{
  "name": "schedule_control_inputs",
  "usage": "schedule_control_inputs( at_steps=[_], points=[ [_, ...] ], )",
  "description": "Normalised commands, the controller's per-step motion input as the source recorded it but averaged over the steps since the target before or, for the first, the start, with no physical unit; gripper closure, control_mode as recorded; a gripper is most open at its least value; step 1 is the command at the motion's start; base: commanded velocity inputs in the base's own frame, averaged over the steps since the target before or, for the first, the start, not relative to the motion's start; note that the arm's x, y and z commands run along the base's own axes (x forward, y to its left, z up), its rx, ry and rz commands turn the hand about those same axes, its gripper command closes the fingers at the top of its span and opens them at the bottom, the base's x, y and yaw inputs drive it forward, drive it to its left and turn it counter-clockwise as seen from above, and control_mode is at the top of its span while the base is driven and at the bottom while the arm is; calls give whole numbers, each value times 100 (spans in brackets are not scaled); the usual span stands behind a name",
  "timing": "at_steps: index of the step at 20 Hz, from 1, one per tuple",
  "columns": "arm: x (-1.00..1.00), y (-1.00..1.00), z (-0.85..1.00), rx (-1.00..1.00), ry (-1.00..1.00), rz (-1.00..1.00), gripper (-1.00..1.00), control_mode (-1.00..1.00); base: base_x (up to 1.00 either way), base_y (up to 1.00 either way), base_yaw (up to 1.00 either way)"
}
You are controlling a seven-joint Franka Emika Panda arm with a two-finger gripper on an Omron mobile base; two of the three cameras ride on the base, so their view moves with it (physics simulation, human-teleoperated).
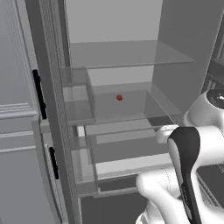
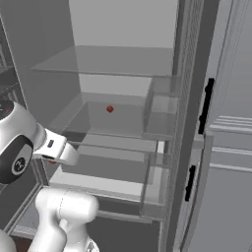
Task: Take the strawberry from the fridge and place it on top of the pancake, located on the dining counter.
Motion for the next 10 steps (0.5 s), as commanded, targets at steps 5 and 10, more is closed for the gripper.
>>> schedule_control_inputs(
  at_steps=[5,10],
  points=[
    [0,0,0,0,0,0,100,100,-100,0,0],
    [0,0,0,0,0,0,100,100,-100,-5,-1]
  ],
)
